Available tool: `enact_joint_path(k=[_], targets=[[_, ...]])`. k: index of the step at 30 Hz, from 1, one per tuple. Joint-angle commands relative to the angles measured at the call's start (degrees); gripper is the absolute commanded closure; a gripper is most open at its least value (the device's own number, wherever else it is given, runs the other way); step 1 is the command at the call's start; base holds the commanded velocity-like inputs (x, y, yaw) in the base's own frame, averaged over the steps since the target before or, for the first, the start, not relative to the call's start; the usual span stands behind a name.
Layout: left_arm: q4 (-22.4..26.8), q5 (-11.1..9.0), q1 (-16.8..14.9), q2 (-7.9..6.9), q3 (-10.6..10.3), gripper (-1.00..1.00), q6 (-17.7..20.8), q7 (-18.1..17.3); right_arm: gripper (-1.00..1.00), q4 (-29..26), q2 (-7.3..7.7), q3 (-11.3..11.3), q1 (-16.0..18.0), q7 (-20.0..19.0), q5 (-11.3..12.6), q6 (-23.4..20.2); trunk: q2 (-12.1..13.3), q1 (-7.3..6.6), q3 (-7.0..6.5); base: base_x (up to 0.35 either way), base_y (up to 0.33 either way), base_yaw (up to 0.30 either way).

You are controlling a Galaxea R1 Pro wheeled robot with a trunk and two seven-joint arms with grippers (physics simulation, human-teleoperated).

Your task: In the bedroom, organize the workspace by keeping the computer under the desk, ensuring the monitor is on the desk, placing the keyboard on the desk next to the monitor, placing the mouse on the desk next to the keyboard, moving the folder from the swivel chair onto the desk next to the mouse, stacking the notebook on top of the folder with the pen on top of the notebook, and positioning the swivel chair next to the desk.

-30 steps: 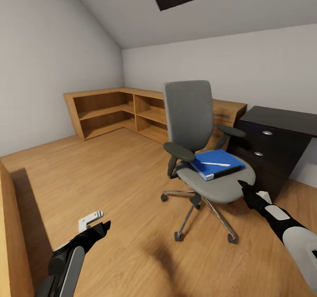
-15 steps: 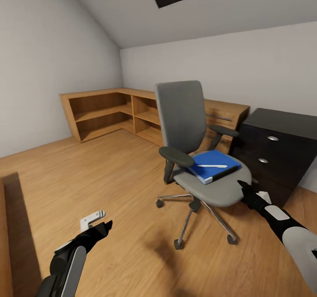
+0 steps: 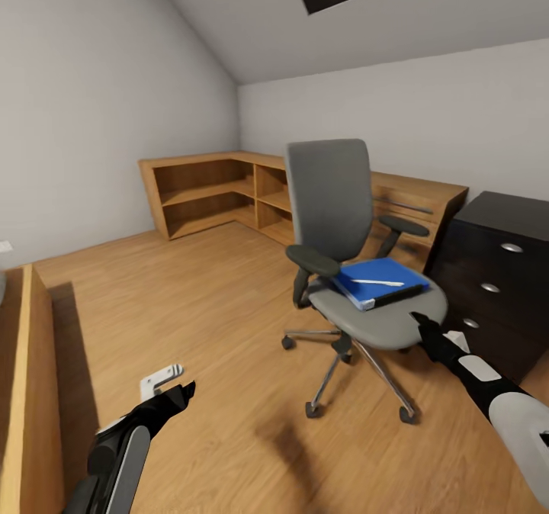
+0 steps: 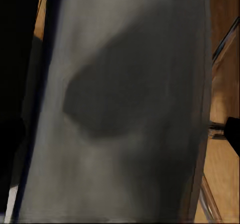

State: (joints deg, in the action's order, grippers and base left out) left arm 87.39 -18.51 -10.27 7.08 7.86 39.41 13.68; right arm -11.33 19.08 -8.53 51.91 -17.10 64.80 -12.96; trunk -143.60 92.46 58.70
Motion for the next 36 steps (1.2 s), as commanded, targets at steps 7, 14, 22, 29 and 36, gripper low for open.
enact_joint_path(k=[7,14,22,29,36], targets=[[0.06,-0.63,-0.02,0.04,0.05,-1.0,0.23,0.45,-1.0,0.0,0.0,-0.52,0.04,-0.21,0.22,-0.47,-0.03,-0.04,0.05,-0.302,-0.026,0.021],[-0.44,-0.57,-0.01,0.04,0.0,-1.0,0.23,0.47,-1.0,0.0,-0.08,-0.52,0.04,-0.19,0.3,-0.48,-0.03,-0.04,0.05,-0.246,-0.128,0.001],[-0.62,-0.56,-0.03,0.04,-0.03,-1.0,0.23,0.47,-1.0,-0.09,-0.14,-0.43,0.04,-0.21,0.24,-0.4,-0.03,-0.04,0.05,-0.052,-0.034,0.0],[-0.72,-0.48,-0.04,-0.01,-2.06,-1.0,0.23,0.47,-1.0,-0.08,-2.33,-0.34,0.04,-0.29,-0.05,-0.4,-0.03,-0.04,0.05,0.043,-0.002,0.0],[-5.43,4.73,-0.03,0.01,-8.51,-1.0,0.23,0.68,-1.0,-0.01,-4.09,-0.19,0.02,-0.29,-0.24,-0.4,-0.03,-0.04,0.05,0.094,-0.008,0.0]])
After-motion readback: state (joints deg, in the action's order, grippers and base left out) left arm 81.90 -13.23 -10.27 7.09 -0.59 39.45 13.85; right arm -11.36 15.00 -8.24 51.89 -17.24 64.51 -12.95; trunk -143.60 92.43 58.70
